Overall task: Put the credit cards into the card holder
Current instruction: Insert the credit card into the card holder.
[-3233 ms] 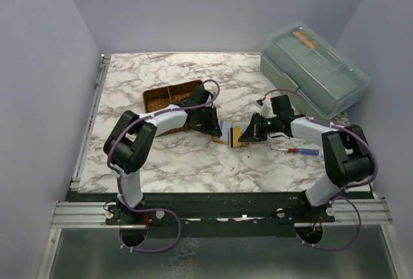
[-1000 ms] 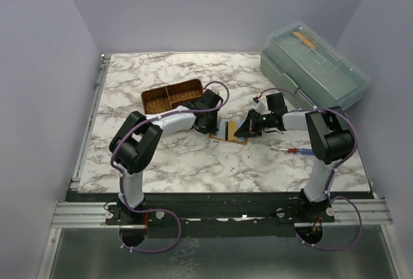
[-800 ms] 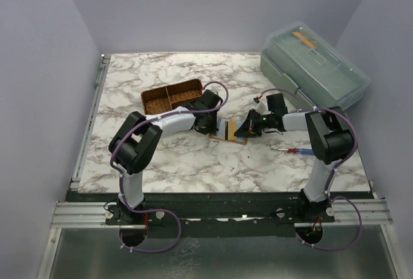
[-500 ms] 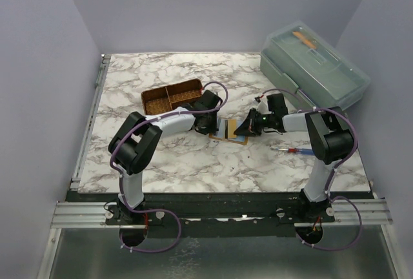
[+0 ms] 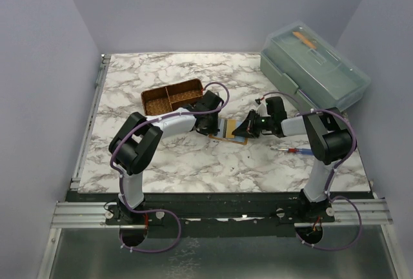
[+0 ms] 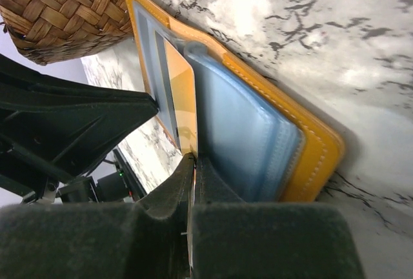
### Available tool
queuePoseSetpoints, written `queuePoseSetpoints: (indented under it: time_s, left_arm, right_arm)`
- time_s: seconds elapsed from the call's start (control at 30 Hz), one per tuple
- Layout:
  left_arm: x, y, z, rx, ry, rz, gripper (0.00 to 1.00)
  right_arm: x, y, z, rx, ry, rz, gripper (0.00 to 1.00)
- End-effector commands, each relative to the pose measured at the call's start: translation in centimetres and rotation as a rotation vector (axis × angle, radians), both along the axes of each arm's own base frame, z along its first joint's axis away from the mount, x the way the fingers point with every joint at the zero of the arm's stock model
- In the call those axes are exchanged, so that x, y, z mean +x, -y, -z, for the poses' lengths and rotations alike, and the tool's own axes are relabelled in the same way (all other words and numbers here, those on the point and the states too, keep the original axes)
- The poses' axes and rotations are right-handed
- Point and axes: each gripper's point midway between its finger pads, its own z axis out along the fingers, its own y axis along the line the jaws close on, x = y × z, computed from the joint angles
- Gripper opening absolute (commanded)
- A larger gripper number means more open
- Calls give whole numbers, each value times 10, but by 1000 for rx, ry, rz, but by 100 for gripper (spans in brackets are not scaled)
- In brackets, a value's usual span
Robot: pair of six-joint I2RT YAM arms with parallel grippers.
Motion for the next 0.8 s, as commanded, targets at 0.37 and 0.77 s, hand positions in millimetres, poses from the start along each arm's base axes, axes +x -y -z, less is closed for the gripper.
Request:
queuePoseSetpoints:
  time_s: [0.37, 0.77]
  left_arm:
    - [-5, -11, -23, 68, 75, 20, 25]
    - [-4, -45, 8, 248, 75, -57, 8]
  right_arm:
    - [-3, 0, 18, -149, 28, -18, 0]
    - [-1, -2, 16, -159, 74, -101, 0]
